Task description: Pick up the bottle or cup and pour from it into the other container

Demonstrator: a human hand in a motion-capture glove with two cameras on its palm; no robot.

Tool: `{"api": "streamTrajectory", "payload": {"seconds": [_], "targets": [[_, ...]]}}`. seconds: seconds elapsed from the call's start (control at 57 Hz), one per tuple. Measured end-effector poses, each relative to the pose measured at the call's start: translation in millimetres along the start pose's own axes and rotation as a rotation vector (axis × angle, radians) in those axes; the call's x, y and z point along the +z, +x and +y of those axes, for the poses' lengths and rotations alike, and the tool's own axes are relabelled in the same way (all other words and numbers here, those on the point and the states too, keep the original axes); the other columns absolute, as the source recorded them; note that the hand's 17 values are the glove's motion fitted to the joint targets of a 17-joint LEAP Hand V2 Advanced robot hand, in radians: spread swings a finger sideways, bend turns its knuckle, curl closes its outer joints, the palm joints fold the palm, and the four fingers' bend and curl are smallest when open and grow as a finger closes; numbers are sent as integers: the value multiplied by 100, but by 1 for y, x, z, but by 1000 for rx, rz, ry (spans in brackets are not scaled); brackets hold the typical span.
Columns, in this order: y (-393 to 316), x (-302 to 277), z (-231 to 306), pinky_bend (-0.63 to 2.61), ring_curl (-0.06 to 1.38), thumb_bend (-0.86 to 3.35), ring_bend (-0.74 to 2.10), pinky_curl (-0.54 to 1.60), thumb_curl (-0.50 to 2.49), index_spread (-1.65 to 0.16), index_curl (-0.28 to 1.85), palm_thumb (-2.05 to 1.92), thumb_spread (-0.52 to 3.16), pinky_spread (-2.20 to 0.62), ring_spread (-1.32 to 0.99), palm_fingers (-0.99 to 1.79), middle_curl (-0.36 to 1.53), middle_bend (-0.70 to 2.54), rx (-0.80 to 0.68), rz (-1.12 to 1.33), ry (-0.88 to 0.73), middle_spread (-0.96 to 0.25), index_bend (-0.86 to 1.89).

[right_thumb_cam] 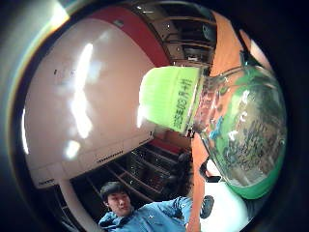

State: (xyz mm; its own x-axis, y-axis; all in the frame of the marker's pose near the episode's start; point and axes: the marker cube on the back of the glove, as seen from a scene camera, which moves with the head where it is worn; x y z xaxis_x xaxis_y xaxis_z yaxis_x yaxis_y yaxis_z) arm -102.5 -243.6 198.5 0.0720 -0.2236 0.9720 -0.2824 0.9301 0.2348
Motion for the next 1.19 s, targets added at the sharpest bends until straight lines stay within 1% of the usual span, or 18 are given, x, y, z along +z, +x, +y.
{"api": "streamTrajectory", "payload": {"seconds": [0.14, 0.316, 0.562, 0.597, 0.667, 0.684, 0.702, 0.737, 0.772, 0.825, 0.842, 0.912, 0.948, 1.018, 1.123, 1.193], "targets": [[-2, 13, -7, 51, 38, -3, 51, 30, 57, -17, 33, 106, 37, -17, -17, 109, 45, 34, 1, 32, -24, -7, 13], [-15, 35, -17, 51, 41, -4, 49, 33, 61, -16, 33, 105, 29, -21, -19, 111, 47, 33, -8, 111, -90, -9, 13], [-59, 76, -35, 49, 44, -4, 49, 35, 65, -16, 34, 104, 23, -23, -19, 112, 49, 32, -58, 406, -261, -9, 13], [-65, 79, -32, 49, 44, -4, 49, 35, 66, -16, 34, 104, 23, -22, -20, 112, 49, 32, -48, 456, -325, -9, 13], [-85, 71, -5, 49, 45, -4, 49, 36, 66, -16, 34, 104, 22, -22, -20, 113, 50, 32, 61, 545, -659, -9, 13], [-90, 74, -6, 49, 45, -4, 49, 36, 66, -16, 34, 104, 22, -22, -20, 113, 50, 31, 74, 561, -675, -9, 13], [-91, 82, -14, 49, 45, -4, 49, 36, 67, -16, 34, 104, 22, -22, -20, 113, 50, 32, 67, 585, -633, -9, 13], [-89, 101, -37, 48, 45, -4, 49, 36, 67, -15, 34, 104, 21, -22, -20, 114, 50, 32, 26, 642, -481, -8, 13], [-96, 118, -52, 49, 46, -4, 49, 36, 67, -15, 34, 104, 21, -22, -20, 114, 51, 32, 19, 657, -404, -8, 13], [-123, 139, -57, 48, 46, -4, 49, 37, 68, -15, 34, 103, 21, -22, -20, 114, 51, 32, 76, 594, -446, -8, 13], [-125, 143, -60, 48, 46, -4, 49, 37, 68, -15, 34, 103, 20, -22, -20, 114, 51, 32, 81, 622, -458, -8, 13], [-110, 140, -76, 48, 46, -4, 49, 37, 68, -15, 35, 103, 20, -22, -20, 115, 51, 32, 34, 937, -469, -8, 13], [-118, 133, -85, 48, 47, -4, 49, 37, 68, -15, 35, 103, 20, -22, -20, 115, 52, 32, 39, 1001, -499, -8, 13], [-152, 104, -116, 48, 47, -4, 49, 37, 69, -15, 35, 102, 19, -22, -20, 115, 52, 32, 66, 1049, -549, -8, 13], [-131, 167, -98, 48, 47, -4, 49, 38, 69, -15, 35, 102, 19, -22, -20, 115, 52, 32, 87, 1262, -644, -8, 14], [-139, 172, -108, 48, 47, -4, 49, 38, 69, -15, 36, 102, 19, -22, -20, 115, 52, 32, 94, 1367, -687, -8, 14]]}}
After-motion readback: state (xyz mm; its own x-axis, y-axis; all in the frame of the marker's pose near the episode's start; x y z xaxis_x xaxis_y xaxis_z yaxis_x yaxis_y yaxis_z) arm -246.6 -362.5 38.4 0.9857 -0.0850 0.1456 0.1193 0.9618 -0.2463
